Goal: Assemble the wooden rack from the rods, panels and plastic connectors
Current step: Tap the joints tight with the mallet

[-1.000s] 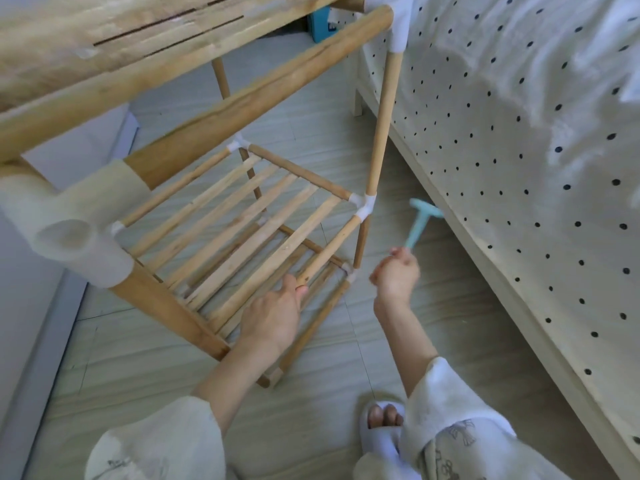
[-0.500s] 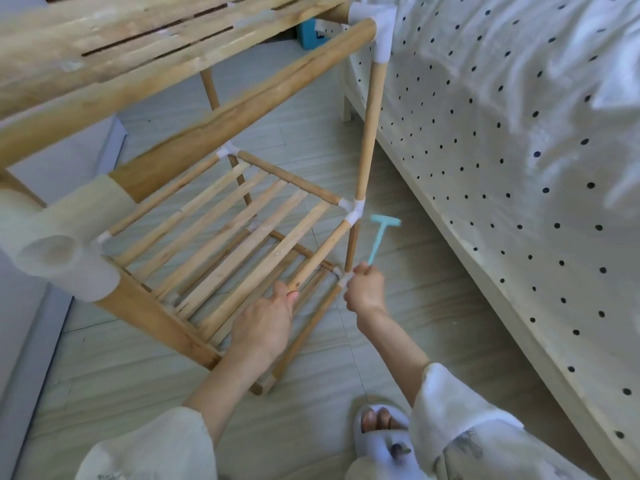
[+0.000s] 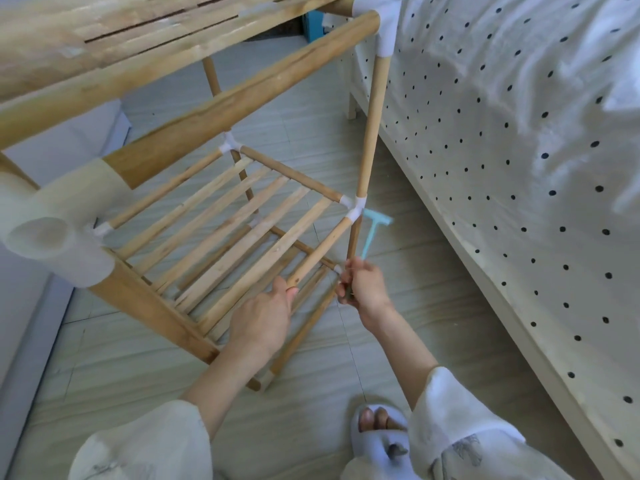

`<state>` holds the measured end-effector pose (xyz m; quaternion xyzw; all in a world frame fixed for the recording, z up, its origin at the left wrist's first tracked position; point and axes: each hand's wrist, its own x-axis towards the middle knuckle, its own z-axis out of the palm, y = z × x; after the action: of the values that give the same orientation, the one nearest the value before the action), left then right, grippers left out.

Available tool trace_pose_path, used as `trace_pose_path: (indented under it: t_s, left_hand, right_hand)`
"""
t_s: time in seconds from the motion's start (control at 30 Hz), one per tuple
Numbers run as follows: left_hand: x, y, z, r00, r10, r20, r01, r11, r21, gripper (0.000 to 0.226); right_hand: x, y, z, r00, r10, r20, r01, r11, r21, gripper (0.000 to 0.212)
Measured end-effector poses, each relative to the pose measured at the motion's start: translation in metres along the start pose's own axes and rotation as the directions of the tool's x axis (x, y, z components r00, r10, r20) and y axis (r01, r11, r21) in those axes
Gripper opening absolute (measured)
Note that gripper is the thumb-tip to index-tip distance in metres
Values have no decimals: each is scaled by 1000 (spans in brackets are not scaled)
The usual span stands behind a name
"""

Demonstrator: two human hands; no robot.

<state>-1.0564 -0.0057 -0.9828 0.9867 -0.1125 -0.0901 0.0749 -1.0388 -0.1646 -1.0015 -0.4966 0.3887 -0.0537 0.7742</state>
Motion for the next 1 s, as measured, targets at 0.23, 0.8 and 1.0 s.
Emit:
trace_pose_path:
  t_s: [0.23, 0.8, 1.0]
  left_hand:
    - [-1, 2, -2, 1000, -6, 1, 6, 1000, 21, 34]
    - [-86, -22, -16, 954, 282, 101, -256, 943, -214, 46]
    - [-127, -80, -31, 982, 160, 103, -163, 986, 26, 50]
  right_hand:
    - [3, -22, 0, 996, -14, -85, 8, 998, -70, 16]
    - [-94, 30, -26, 927, 222, 303, -153, 960, -235, 32]
    - [-116, 28, -4, 832, 325, 450, -284, 946, -158, 27]
